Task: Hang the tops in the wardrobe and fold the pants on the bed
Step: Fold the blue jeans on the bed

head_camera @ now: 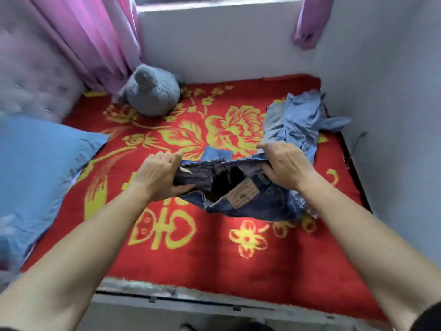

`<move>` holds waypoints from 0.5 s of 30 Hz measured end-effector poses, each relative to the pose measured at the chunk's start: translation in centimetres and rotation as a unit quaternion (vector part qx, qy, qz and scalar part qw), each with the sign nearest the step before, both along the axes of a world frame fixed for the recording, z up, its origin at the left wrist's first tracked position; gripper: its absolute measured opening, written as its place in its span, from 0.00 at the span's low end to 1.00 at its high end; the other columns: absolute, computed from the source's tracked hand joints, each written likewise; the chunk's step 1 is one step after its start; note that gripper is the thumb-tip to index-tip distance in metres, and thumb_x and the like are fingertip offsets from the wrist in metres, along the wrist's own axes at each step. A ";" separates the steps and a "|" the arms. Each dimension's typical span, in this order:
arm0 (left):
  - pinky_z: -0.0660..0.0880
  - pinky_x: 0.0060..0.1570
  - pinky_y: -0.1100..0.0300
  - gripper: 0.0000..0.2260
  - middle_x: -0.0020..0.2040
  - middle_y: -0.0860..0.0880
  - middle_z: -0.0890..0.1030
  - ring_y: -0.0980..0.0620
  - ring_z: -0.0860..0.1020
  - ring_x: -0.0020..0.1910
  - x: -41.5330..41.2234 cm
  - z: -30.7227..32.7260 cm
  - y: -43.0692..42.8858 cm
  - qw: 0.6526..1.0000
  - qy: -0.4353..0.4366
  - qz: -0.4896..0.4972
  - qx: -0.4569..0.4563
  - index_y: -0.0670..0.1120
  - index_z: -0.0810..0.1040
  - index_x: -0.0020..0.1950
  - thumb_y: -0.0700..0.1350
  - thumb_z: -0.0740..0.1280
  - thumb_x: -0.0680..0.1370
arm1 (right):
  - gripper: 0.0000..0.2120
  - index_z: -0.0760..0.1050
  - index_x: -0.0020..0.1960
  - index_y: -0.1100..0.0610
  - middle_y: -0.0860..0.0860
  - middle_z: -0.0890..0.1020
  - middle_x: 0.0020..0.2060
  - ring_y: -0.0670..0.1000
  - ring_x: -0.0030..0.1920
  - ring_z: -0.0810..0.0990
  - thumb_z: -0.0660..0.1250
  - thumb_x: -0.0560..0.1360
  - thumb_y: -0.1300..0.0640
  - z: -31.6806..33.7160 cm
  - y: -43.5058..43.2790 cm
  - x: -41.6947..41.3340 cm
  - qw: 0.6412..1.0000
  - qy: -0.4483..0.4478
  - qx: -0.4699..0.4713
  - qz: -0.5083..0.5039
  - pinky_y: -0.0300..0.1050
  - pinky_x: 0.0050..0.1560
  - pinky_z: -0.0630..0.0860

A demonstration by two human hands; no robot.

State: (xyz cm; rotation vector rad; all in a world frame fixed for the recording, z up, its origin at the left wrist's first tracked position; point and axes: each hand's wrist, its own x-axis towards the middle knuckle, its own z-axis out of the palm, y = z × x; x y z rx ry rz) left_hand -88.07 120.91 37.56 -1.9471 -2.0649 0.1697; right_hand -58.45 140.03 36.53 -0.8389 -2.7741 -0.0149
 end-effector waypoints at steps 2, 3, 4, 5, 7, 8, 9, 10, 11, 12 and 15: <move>0.72 0.41 0.48 0.44 0.46 0.41 0.76 0.40 0.75 0.41 -2.1 5.0 -1.1 0.999 0.013 -0.033 0.039 0.39 0.68 0.69 0.74 0.57 0.69 | 0.19 0.69 0.62 0.58 0.60 0.79 0.48 0.64 0.46 0.78 0.64 0.72 0.58 4.4 -0.3 -1.5 0.998 0.044 0.043 0.030 0.57 0.45 0.77; 0.71 0.41 0.47 0.44 0.47 0.40 0.75 0.40 0.75 0.41 -3.1 7.0 -1.9 0.997 0.030 -0.057 0.052 0.39 0.69 0.69 0.75 0.57 0.70 | 0.18 0.69 0.61 0.58 0.60 0.77 0.47 0.63 0.45 0.77 0.65 0.72 0.61 6.3 -0.6 -2.1 0.995 0.062 0.070 0.039 0.56 0.44 0.76; 0.70 0.42 0.47 0.44 0.48 0.39 0.75 0.40 0.74 0.42 -4.0 8.9 -2.9 0.993 0.054 -0.079 0.062 0.40 0.70 0.69 0.75 0.57 0.70 | 0.19 0.68 0.61 0.57 0.60 0.76 0.46 0.62 0.44 0.76 0.65 0.71 0.64 7.9 -1.0 -2.6 0.992 0.072 0.095 0.044 0.56 0.42 0.74; 0.70 0.42 0.47 0.43 0.50 0.39 0.74 0.41 0.74 0.42 -4.9 10.4 -3.8 0.989 0.081 -0.101 0.069 0.42 0.71 0.69 0.76 0.57 0.69 | 0.21 0.66 0.61 0.56 0.60 0.74 0.46 0.61 0.43 0.75 0.65 0.71 0.67 9.3 -1.4 -3.1 0.989 0.076 0.119 0.047 0.56 0.41 0.73; 0.70 0.44 0.47 0.40 0.54 0.37 0.73 0.41 0.73 0.44 -7.0 12.6 -5.7 0.978 0.138 -0.140 0.071 0.45 0.73 0.66 0.75 0.58 0.69 | 0.24 0.64 0.62 0.52 0.59 0.73 0.46 0.60 0.41 0.73 0.64 0.70 0.69 11.5 -2.5 -4.1 0.981 0.071 0.165 0.069 0.57 0.38 0.75; 0.70 0.44 0.47 0.36 0.56 0.36 0.72 0.41 0.73 0.44 -8.2 13.4 -6.7 0.971 0.165 -0.162 0.067 0.47 0.72 0.65 0.73 0.59 0.70 | 0.24 0.65 0.62 0.51 0.59 0.73 0.47 0.59 0.40 0.73 0.64 0.70 0.69 12.3 -3.1 -4.6 0.977 0.065 0.187 0.086 0.57 0.37 0.76; 0.71 0.43 0.46 0.31 0.57 0.36 0.72 0.41 0.74 0.44 -9.5 14.0 -7.7 0.963 0.185 -0.186 0.066 0.49 0.72 0.63 0.70 0.59 0.71 | 0.24 0.66 0.62 0.51 0.60 0.73 0.49 0.59 0.39 0.74 0.65 0.70 0.69 13.1 -4.0 -5.1 0.972 0.055 0.206 0.100 0.56 0.36 0.77; 0.72 0.43 0.46 0.26 0.57 0.36 0.71 0.41 0.74 0.43 -10.8 14.5 -8.8 0.956 0.198 -0.207 0.067 0.50 0.71 0.62 0.67 0.59 0.74 | 0.24 0.67 0.62 0.50 0.60 0.73 0.52 0.59 0.38 0.75 0.65 0.71 0.69 13.8 -5.1 -5.7 0.967 0.040 0.224 0.113 0.55 0.34 0.78; 0.73 0.42 0.46 0.20 0.58 0.36 0.72 0.41 0.75 0.43 -12.3 14.9 -10.0 0.950 0.205 -0.225 0.073 0.51 0.71 0.60 0.62 0.58 0.76 | 0.24 0.69 0.63 0.49 0.61 0.73 0.57 0.59 0.38 0.77 0.63 0.71 0.69 14.3 -6.3 -6.4 0.961 0.021 0.246 0.125 0.53 0.32 0.79; 0.73 0.42 0.46 0.14 0.58 0.36 0.73 0.41 0.75 0.43 -13.7 15.1 -11.3 0.946 0.211 -0.233 0.084 0.51 0.73 0.59 0.56 0.58 0.78 | 0.25 0.71 0.64 0.49 0.62 0.72 0.61 0.59 0.39 0.78 0.62 0.71 0.69 14.8 -7.5 -7.2 0.954 -0.003 0.268 0.137 0.53 0.30 0.80; 0.75 0.40 0.47 0.11 0.55 0.37 0.76 0.41 0.76 0.42 -17.8 15.1 -14.8 0.950 0.192 -0.211 0.130 0.48 0.76 0.52 0.40 0.57 0.76 | 0.17 0.79 0.54 0.52 0.61 0.75 0.62 0.58 0.43 0.78 0.67 0.69 0.68 16.0 -11.3 -10.4 0.933 -0.065 0.315 0.162 0.52 0.31 0.79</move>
